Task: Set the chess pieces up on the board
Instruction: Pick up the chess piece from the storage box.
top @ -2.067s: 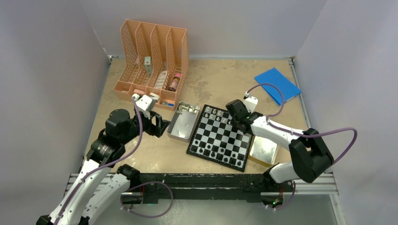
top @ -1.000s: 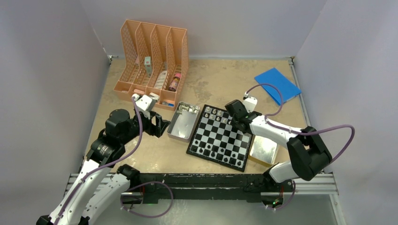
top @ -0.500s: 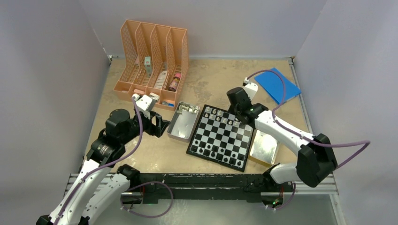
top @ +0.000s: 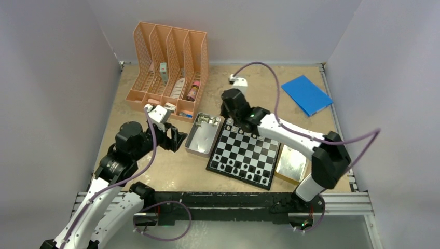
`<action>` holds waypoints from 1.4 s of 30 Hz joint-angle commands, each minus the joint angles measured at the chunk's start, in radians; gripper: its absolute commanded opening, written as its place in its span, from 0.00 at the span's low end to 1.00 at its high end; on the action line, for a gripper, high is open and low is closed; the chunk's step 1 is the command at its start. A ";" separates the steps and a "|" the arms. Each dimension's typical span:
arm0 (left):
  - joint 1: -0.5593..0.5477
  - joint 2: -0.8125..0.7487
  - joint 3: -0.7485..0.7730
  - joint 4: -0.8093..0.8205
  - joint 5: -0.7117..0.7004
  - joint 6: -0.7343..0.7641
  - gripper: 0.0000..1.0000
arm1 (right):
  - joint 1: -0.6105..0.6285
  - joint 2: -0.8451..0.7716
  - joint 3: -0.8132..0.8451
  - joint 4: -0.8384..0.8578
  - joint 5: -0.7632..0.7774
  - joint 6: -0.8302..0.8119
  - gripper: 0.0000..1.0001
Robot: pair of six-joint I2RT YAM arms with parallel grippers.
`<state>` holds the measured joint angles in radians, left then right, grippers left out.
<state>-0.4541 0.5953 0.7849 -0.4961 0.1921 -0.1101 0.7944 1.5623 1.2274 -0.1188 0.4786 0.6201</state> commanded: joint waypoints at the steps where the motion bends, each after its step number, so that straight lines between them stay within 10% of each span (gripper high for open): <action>1: -0.005 -0.031 0.008 0.022 -0.037 0.016 0.71 | 0.060 0.105 0.100 0.043 0.001 -0.073 0.27; 14: -0.005 -0.097 0.009 0.028 -0.088 0.015 0.70 | 0.138 0.385 0.307 -0.064 0.076 -0.239 0.28; 42: -0.005 -0.099 0.003 0.034 -0.063 0.020 0.70 | 0.140 0.570 0.446 -0.233 0.178 0.083 0.30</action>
<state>-0.4541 0.4961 0.7849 -0.4953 0.1200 -0.1093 0.9314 2.1235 1.6333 -0.3138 0.6132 0.6415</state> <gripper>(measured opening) 0.701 0.297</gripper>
